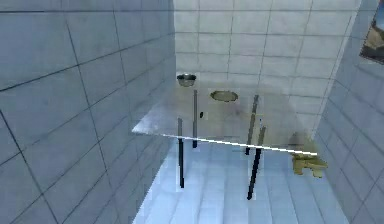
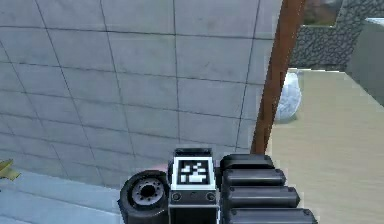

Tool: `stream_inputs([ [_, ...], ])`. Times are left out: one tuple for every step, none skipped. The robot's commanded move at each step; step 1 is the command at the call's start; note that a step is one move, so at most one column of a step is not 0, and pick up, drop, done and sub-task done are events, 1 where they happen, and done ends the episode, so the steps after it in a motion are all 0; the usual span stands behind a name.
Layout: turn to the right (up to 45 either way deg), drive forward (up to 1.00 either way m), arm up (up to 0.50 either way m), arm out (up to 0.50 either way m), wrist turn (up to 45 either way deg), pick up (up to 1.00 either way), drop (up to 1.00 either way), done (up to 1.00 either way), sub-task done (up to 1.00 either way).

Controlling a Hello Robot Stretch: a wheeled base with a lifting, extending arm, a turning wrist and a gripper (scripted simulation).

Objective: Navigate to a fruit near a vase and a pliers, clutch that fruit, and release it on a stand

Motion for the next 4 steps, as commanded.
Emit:
stream_inputs([
  [0.0, 0.55, 0.00, 0.00, 0.0, 0.00, 0.00, 0.00, 0.00],
  [45.0, 0.00, 0.00, 0.00, 0.0, 0.00, 0.00, 0.00, 0.00],
  [45.0, 0.00, 0.00, 0.00, 0.0, 0.00, 0.00, 0.00, 0.00],
  [3.0, 0.00, 0.00, 0.00, 0.0, 0.00, 0.00, 0.00, 0.00],
])
